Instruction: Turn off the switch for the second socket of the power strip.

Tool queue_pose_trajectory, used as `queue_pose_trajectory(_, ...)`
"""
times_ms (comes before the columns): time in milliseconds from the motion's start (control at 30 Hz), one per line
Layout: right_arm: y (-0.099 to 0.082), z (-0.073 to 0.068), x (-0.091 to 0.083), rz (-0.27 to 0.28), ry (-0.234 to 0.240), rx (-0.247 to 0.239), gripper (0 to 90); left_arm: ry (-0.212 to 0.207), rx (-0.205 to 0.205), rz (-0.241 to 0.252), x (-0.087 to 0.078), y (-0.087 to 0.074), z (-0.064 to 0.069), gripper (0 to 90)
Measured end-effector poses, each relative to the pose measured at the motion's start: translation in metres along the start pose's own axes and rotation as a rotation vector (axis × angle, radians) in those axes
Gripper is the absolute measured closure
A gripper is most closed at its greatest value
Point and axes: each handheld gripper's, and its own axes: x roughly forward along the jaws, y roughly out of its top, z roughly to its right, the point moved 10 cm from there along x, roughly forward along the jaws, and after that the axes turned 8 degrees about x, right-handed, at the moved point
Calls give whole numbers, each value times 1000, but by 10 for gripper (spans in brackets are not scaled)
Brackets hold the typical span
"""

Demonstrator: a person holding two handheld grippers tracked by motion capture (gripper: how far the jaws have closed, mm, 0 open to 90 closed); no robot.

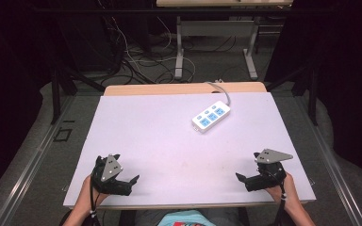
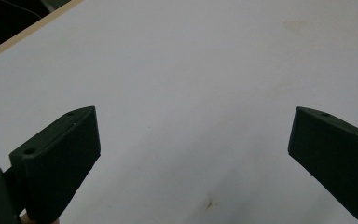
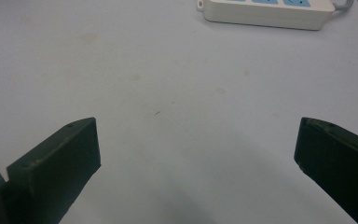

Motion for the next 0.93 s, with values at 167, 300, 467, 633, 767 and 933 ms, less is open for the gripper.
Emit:
queue_pose_trajectory(167,-2,0,-3,12,-9,3,0,-3,-5,0,0,0,1,19)
queue_pose_trajectory(300,-5,-1,-5,14,-4,-4,0,-4,-6,0,1,0,1,19)
queue_pose_trajectory(467,-7,-1,-7,20,-14,-2,0,-2,-3,-4,0,-1,0,19)
queue_pose_trajectory(633,-8,-2,-7,16,-12,-3,0,-1,4,-6,0,-1,0,19)
queue_pose_trajectory(767,-8,-1,-6,22,-16,-5,0,-3,4,-10,0,-2,1,19)
queue_pose_trajectory(933,-7,0,-6,32,-21,-6,0,-2,8,-10,0,-2,0,19)
